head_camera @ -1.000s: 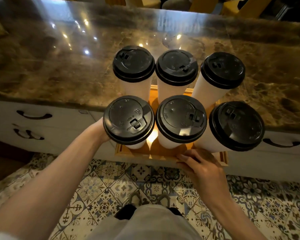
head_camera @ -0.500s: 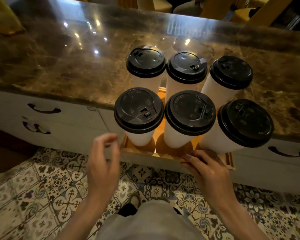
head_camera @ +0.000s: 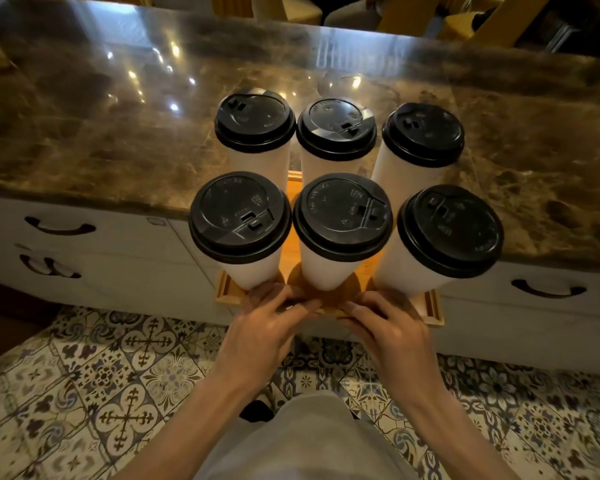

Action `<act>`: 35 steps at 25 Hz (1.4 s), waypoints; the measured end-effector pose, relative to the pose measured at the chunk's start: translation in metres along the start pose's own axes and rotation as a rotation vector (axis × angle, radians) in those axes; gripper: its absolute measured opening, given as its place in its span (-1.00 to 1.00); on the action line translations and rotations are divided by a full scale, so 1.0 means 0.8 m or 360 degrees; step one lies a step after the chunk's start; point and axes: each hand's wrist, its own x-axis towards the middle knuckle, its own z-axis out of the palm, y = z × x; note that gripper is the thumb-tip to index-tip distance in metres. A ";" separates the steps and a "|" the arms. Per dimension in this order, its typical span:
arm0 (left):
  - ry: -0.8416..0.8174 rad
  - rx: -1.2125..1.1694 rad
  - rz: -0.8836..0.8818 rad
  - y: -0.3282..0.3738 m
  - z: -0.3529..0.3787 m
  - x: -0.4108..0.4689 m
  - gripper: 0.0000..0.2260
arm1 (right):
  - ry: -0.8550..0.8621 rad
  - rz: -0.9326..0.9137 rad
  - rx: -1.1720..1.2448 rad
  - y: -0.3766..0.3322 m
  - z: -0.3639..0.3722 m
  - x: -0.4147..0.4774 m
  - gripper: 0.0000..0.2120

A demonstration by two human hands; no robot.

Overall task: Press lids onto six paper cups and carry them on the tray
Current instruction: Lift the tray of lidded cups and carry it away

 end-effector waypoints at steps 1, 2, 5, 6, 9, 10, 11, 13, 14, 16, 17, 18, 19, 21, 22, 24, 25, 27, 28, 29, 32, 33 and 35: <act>0.0000 -0.0034 -0.0016 0.001 0.000 0.003 -0.54 | -0.0001 0.0001 0.0004 0.002 0.001 0.002 -0.75; 0.0004 -0.0062 -0.0028 0.000 0.000 0.007 -0.55 | -0.0005 0.0004 0.0010 0.005 0.001 0.005 -0.75; 0.0035 -0.0101 -0.0055 -0.004 -0.003 0.020 -0.56 | -0.0017 0.0008 0.0023 0.007 0.006 0.018 -0.75; 0.0044 -0.0110 -0.0063 -0.007 -0.004 0.024 -0.56 | -0.0017 0.0002 0.0032 0.008 0.007 0.023 -0.75; 0.0064 -0.0115 -0.0094 -0.013 -0.004 0.038 -0.60 | -0.0003 -0.0014 0.0046 0.012 0.011 0.040 -0.77; 0.0073 -0.0118 -0.0106 -0.015 -0.003 0.044 -0.62 | 0.0002 -0.0018 0.0050 0.014 0.012 0.046 -0.77; 0.0085 -0.0121 -0.0114 -0.016 -0.003 0.050 -0.66 | 0.0008 -0.0022 0.0054 0.017 0.012 0.052 -0.78; 0.0102 -0.0135 -0.0114 -0.020 -0.002 0.064 -0.72 | 0.0018 -0.0023 0.0062 0.024 0.015 0.066 -0.81; 0.0111 -0.0142 -0.0105 -0.022 -0.001 0.070 -0.74 | 0.0022 -0.0026 0.0064 0.028 0.017 0.074 -0.82; 0.0126 -0.0144 -0.0111 -0.028 0.000 0.082 -0.76 | 0.0018 -0.0041 0.0072 0.035 0.021 0.087 -0.83; 0.0136 -0.0142 -0.0117 -0.031 0.001 0.089 -0.76 | 0.0014 -0.0056 0.0071 0.039 0.023 0.093 -0.84; 0.0142 -0.0139 -0.0123 -0.035 0.002 0.095 -0.75 | 0.0009 -0.0072 0.0063 0.043 0.025 0.099 -0.85; 0.0142 -0.0139 -0.0130 -0.039 0.003 0.102 -0.75 | 0.0005 -0.0082 0.0059 0.047 0.028 0.105 -0.85; 0.0148 -0.0143 -0.0132 -0.046 0.005 0.115 -0.77 | -0.0006 -0.0075 0.0080 0.055 0.031 0.118 -0.86; 0.0161 -0.0141 -0.0124 -0.049 0.006 0.122 -0.80 | 0.0002 -0.0070 0.0084 0.059 0.033 0.124 -0.86; 0.0200 -0.0149 -0.0098 -0.052 0.009 0.132 -0.84 | 0.0046 -0.0075 0.0070 0.065 0.036 0.133 -0.86; 0.0213 -0.0158 -0.0091 -0.053 0.010 0.137 -0.86 | 0.0068 -0.0074 0.0072 0.066 0.038 0.136 -0.85; 0.0237 -0.0175 -0.0089 -0.056 0.009 0.148 -0.90 | 0.0120 -0.0063 0.0083 0.069 0.043 0.146 -0.84; 0.0247 -0.0170 -0.0089 -0.058 0.007 0.155 -0.91 | 0.0145 -0.0053 0.0094 0.070 0.046 0.151 -0.83; 0.0258 -0.0155 -0.0081 -0.061 0.005 0.162 -0.93 | 0.0165 -0.0046 0.0111 0.072 0.049 0.158 -0.83; 0.0233 -0.0152 -0.0062 -0.072 0.000 0.186 -0.94 | 0.0199 -0.0033 0.0158 0.080 0.058 0.181 -0.85; 0.0209 -0.0161 -0.0065 -0.076 -0.002 0.193 -0.93 | 0.0204 -0.0027 0.0166 0.084 0.060 0.187 -0.85; 0.0176 -0.0178 -0.0085 -0.083 -0.003 0.204 -0.92 | 0.0213 -0.0018 0.0167 0.091 0.067 0.197 -0.86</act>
